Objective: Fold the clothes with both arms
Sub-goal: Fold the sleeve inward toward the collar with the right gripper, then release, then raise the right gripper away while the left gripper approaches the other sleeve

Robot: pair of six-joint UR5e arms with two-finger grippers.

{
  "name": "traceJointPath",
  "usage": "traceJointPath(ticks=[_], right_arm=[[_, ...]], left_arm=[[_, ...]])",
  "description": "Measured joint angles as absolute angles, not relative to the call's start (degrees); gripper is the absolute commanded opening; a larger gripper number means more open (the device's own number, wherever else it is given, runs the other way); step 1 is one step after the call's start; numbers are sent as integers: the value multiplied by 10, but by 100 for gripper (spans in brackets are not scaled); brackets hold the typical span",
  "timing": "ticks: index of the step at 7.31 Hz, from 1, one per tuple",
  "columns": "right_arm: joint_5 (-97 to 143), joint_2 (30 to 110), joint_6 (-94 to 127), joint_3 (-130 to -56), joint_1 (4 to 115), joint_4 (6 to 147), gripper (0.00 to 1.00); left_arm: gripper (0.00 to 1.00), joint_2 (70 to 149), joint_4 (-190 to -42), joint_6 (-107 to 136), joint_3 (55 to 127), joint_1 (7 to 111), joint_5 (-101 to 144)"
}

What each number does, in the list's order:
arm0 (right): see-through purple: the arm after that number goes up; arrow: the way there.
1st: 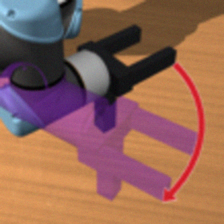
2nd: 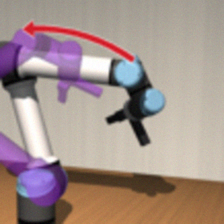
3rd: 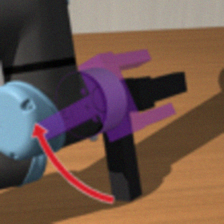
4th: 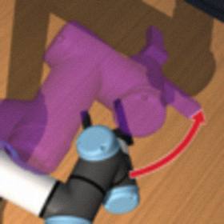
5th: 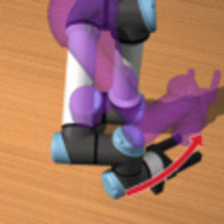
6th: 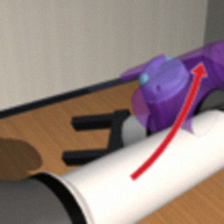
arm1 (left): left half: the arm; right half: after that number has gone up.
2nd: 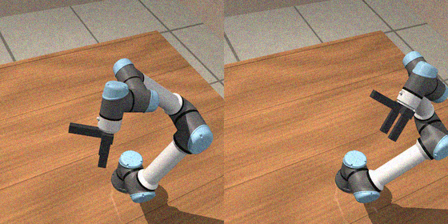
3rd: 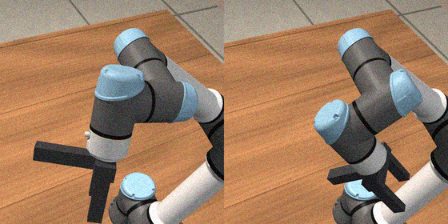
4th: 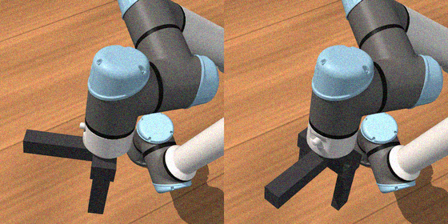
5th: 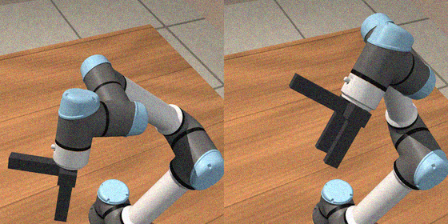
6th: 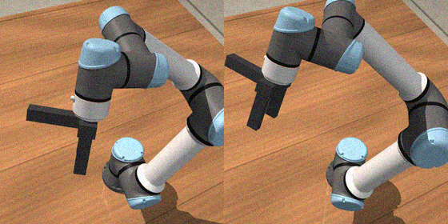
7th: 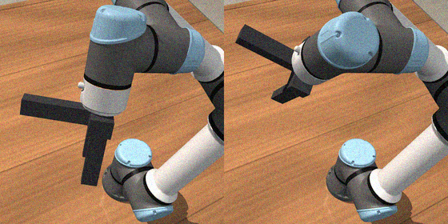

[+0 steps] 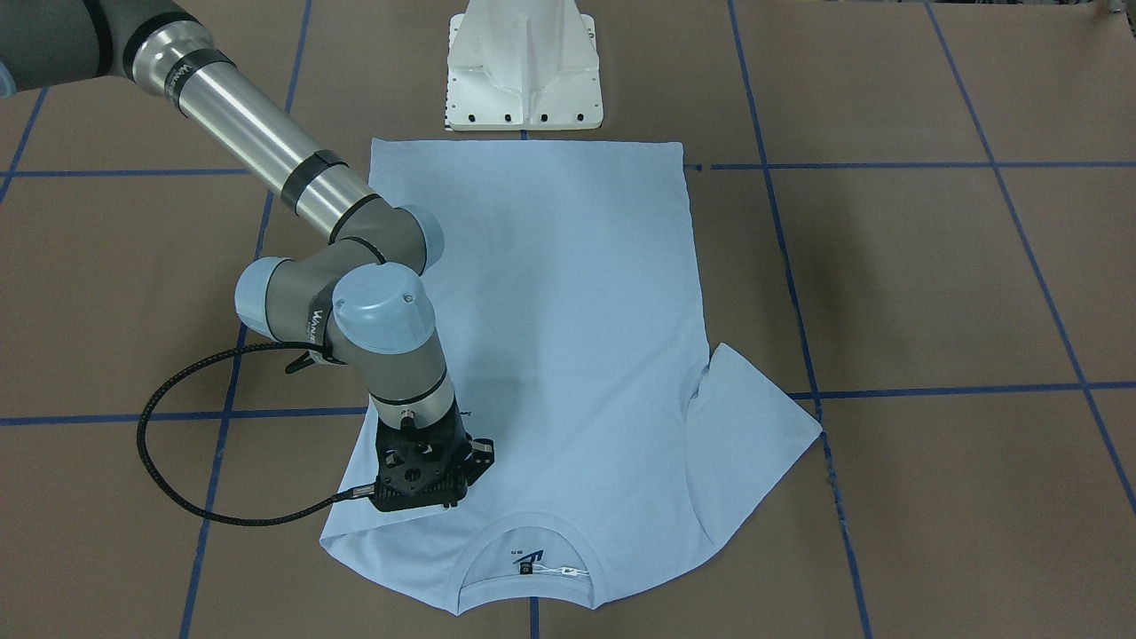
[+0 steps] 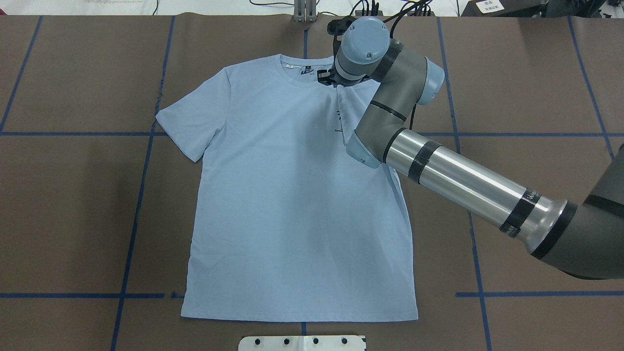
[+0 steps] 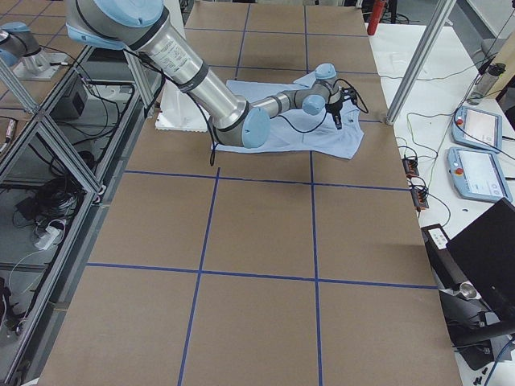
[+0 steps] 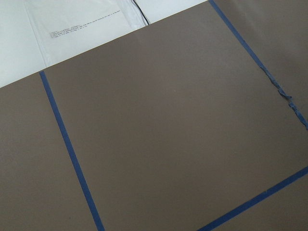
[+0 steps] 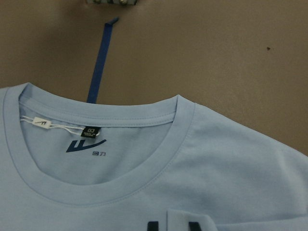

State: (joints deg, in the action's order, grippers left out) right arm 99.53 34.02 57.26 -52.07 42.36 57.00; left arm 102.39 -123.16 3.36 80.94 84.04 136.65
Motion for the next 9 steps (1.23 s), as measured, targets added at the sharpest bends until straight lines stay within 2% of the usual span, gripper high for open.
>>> traceJointPath(ticks=[3, 4, 7, 9], right_arm=[[1049, 342, 575, -542, 438, 601, 100], [1096, 347, 573, -580, 452, 659, 100], [1166, 420, 573, -759, 492, 837, 100], [1204, 462, 534, -828, 528, 900, 100]], left_arm=[[99, 1060, -1230, 121, 796, 826, 1362], [99, 1077, -1231, 182, 796, 801, 1353], [99, 1093, -1285, 421, 824, 690, 1268], [99, 1101, -1306, 573, 837, 601, 1173]])
